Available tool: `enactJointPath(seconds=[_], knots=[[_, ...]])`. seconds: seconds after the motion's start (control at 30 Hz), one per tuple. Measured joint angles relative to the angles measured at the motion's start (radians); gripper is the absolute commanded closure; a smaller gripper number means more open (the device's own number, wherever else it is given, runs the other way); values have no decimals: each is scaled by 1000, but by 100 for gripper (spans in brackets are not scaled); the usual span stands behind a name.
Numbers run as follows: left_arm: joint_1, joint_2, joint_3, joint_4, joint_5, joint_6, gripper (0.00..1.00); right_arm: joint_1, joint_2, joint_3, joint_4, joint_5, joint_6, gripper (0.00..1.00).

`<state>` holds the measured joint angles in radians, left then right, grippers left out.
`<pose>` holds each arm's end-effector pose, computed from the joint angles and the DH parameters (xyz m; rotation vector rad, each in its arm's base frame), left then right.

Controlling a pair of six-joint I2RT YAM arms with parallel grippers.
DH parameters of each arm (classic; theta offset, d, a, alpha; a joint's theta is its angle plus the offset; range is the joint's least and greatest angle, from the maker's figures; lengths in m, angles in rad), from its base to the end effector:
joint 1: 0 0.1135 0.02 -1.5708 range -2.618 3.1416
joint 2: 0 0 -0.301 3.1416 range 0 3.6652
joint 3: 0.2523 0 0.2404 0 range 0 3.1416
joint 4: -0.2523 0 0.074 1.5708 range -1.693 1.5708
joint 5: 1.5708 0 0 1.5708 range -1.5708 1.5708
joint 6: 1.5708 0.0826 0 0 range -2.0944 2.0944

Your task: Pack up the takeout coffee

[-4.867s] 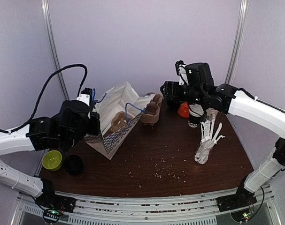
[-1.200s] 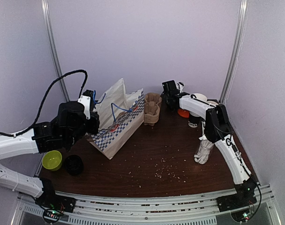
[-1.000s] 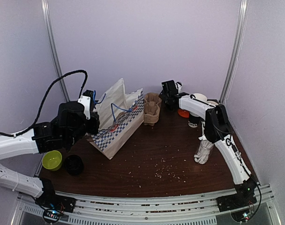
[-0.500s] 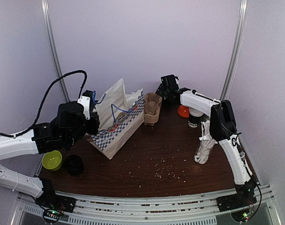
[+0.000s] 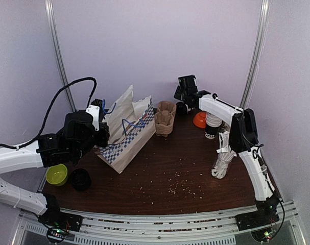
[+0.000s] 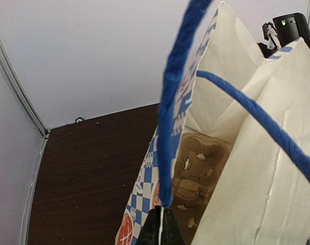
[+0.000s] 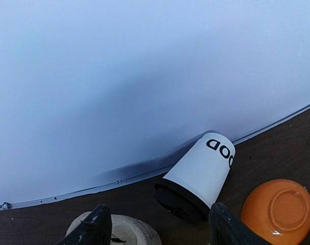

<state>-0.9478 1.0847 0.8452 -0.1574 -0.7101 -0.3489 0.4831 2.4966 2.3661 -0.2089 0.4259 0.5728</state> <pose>0.1871 -0.1682 0.3299 0.1079 1.8697 -0.1930 0.5825 0.2670 0.2740 0.3695 1.8547 0.3170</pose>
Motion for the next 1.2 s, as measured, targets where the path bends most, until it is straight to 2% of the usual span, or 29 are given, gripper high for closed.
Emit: enactJointPath(seconds=[0.27,0.57,0.77,0.93,1.07,1.2], knots=[[0,48,16,-1,-4,0,100,-33,118,41,3,-16,-20,36],[2,83,32,0,-5,4,100,-48,148,66,18,-25,-25,38],[2,96,32,-2,-5,11,100,-54,156,72,26,-29,-22,27],[4,105,32,-4,-5,15,100,-56,167,72,23,-18,-20,25],[5,106,32,-4,-5,16,100,-56,169,72,20,0,-20,25],[5,106,32,-4,-5,18,100,-58,170,72,19,4,-19,31]])
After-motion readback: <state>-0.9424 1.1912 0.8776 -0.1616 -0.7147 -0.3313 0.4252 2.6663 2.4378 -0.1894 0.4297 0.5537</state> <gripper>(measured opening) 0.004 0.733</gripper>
